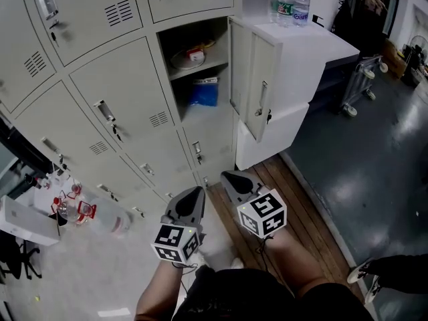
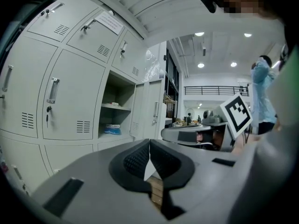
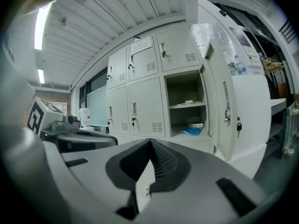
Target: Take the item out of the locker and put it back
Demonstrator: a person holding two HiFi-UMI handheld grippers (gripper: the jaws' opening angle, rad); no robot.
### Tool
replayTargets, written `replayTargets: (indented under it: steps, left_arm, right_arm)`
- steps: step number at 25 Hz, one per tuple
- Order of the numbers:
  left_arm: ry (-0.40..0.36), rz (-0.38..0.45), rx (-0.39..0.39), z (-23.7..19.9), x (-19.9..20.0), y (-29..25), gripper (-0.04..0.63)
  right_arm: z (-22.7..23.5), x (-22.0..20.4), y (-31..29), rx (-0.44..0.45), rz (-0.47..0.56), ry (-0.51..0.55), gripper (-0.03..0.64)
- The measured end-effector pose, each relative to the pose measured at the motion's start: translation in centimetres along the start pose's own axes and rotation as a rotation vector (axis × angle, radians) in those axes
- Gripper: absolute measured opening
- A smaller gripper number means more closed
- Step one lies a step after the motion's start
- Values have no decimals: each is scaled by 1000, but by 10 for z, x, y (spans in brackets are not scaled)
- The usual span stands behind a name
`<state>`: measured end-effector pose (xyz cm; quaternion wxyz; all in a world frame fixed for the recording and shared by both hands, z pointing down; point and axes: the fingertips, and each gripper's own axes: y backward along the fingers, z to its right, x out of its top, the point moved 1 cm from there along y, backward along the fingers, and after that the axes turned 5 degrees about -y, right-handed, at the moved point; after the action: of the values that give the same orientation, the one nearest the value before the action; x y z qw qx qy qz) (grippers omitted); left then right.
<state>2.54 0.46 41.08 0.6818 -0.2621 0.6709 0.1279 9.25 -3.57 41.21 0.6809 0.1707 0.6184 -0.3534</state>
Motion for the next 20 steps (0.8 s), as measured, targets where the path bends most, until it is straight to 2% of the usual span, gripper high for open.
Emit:
replayTargets:
  steps: [20]
  left_arm:
    - [17,11,38,17,-9,6,6]
  right_arm:
    - [-4,-6,14,45,-19,37,0]
